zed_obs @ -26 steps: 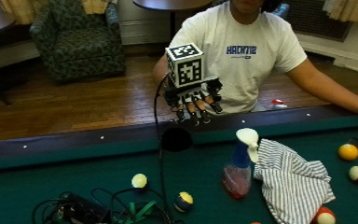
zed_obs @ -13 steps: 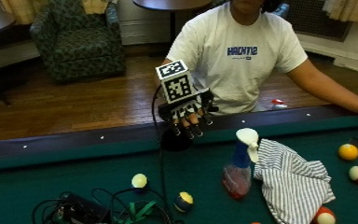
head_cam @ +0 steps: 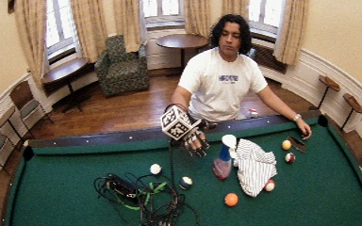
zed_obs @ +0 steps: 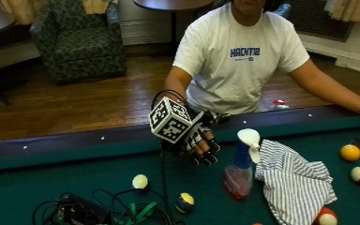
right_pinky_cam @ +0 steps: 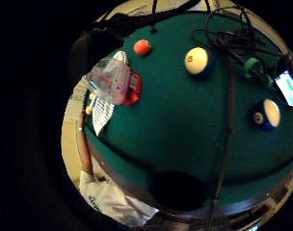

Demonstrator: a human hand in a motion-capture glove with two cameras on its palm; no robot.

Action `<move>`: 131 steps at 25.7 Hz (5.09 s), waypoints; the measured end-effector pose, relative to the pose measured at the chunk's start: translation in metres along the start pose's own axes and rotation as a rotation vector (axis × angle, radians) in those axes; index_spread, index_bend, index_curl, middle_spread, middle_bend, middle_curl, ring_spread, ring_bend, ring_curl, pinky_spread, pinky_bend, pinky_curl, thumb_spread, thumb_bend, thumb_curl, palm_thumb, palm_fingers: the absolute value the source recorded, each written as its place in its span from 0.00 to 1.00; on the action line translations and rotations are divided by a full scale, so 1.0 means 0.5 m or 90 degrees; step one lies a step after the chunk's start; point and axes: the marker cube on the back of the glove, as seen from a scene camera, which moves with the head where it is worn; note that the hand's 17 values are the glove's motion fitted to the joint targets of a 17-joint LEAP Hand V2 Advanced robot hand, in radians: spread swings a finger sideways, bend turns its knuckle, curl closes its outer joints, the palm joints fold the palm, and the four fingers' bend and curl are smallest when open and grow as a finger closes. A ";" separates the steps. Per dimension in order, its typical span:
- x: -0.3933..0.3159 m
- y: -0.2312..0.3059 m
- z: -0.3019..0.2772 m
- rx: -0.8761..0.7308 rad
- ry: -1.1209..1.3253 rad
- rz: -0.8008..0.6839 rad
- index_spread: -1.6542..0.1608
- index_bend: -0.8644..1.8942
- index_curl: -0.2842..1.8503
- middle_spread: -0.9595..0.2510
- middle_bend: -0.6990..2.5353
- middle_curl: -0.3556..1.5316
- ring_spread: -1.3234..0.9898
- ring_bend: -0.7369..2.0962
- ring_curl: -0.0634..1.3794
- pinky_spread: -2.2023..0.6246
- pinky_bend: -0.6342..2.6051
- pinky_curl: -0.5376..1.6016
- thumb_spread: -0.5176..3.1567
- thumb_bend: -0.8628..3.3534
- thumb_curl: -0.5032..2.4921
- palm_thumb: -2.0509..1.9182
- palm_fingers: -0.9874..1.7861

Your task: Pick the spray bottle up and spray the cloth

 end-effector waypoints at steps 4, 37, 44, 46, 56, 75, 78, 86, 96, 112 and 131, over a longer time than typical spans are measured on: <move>-0.005 -0.026 0.015 0.018 -0.059 -0.001 0.68 0.35 0.19 0.76 0.30 0.36 0.55 0.46 0.25 0.86 0.36 0.41 0.39 0.20 0.27 0.61 0.47; -0.050 -0.226 0.155 0.160 -0.272 -0.009 0.70 0.34 0.17 0.66 0.34 0.39 0.51 0.52 0.29 0.83 0.33 0.40 0.37 0.20 0.29 0.68 0.56; -0.051 -0.248 0.160 0.196 -0.273 -0.024 0.70 0.33 0.17 0.65 0.35 0.39 0.50 0.53 0.30 0.81 0.32 0.40 0.37 0.20 0.29 0.67 0.59; -0.050 -0.253 0.162 0.202 -0.273 -0.022 0.70 0.34 0.18 0.64 0.35 0.39 0.50 0.53 0.30 0.81 0.32 0.41 0.37 0.20 0.29 0.67 0.59; -0.055 -0.259 0.166 0.222 -0.295 0.000 0.73 0.41 0.23 0.62 0.39 0.42 0.49 0.47 0.27 0.78 0.25 0.38 0.37 0.20 0.28 0.67 0.75; -0.145 -0.159 0.033 0.326 -0.332 -0.127 0.75 0.41 0.31 0.62 0.39 0.45 0.49 0.50 0.34 0.68 0.32 0.43 0.28 0.20 0.36 0.75 0.87; -0.194 -0.129 -0.042 0.315 -0.352 -0.172 0.76 0.41 0.32 0.62 0.39 0.45 0.49 0.50 0.34 0.68 0.32 0.43 0.27 0.20 0.37 0.75 0.86; -0.295 -0.031 -0.227 0.275 -0.380 -0.230 0.76 0.42 0.35 0.62 0.40 0.46 0.49 0.51 0.35 0.68 0.32 0.43 0.25 0.20 0.38 0.75 0.86; -0.361 -0.055 -0.301 0.237 -0.348 -0.244 0.76 0.43 0.37 0.61 0.40 0.46 0.49 0.51 0.36 0.67 0.32 0.43 0.23 0.20 0.40 0.75 0.86; -0.377 -0.142 -0.051 -0.095 -0.130 -0.083 0.76 0.43 0.39 0.61 0.40 0.46 0.49 0.51 0.36 0.67 0.33 0.43 0.22 0.20 0.41 0.74 0.85; -0.229 -0.126 0.193 -0.357 0.197 0.124 0.76 0.42 0.40 0.61 0.40 0.46 0.49 0.51 0.36 0.68 0.33 0.43 0.22 0.20 0.43 0.74 0.85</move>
